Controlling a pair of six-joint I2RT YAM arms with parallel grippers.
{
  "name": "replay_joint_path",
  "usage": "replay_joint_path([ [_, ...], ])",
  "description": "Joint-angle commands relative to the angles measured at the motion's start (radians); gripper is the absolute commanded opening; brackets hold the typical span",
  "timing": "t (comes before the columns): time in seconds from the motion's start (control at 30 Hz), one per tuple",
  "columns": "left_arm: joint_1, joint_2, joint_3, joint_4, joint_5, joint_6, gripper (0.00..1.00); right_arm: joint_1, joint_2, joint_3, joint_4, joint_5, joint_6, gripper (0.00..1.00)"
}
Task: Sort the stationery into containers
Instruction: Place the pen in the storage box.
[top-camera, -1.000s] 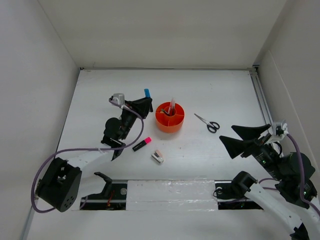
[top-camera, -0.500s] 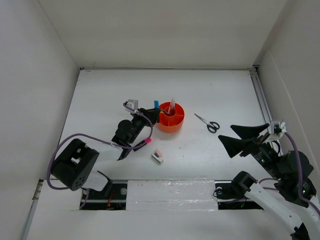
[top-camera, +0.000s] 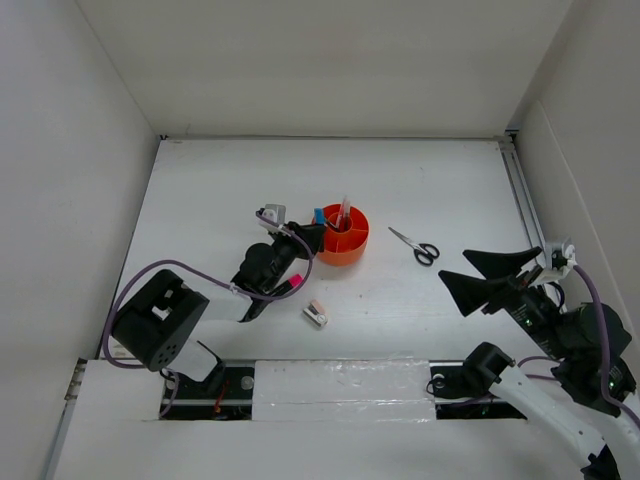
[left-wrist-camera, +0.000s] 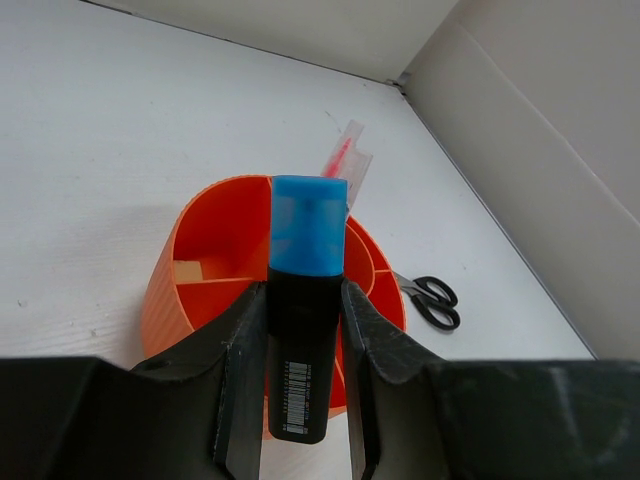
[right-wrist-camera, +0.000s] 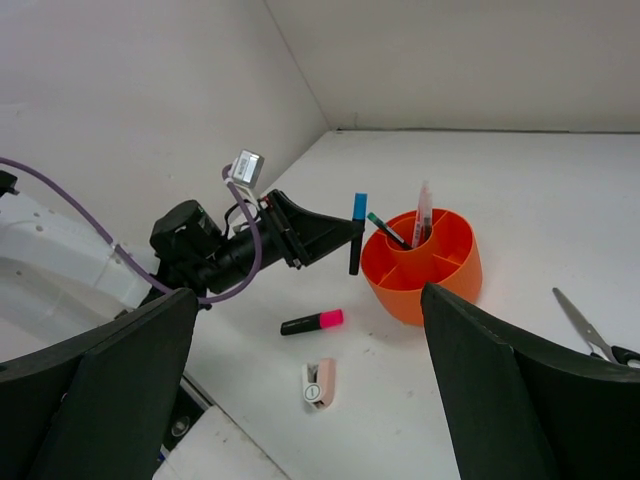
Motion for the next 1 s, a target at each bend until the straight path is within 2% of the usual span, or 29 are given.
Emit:
replay_joint_path([
  [0.0,-0.002,-0.014,-0.003,0.492,-0.010,0.002,0.00,0.006,0.019,0.036,0.005,-0.004,-0.003,0.99],
  [0.2,-0.002,-0.034,-0.014,0.503,-0.009,-0.016,0.00,0.006,0.038,0.036,0.024,-0.013,-0.003,0.99],
  [0.57,-0.002,-0.086,-0.061,0.621,-0.033,-0.087,0.00,0.006,0.056,0.018,0.042,-0.024,-0.003,0.99],
  [0.77,-0.002,-0.132,-0.051,0.621,-0.023,-0.099,0.00,0.006,0.056,0.018,0.042,-0.024,-0.003,0.99],
  [0.97,-0.002,-0.108,-0.017,0.607,-0.023,-0.087,0.00,0.006,0.065,0.018,0.042,-0.024,-0.003,0.99],
])
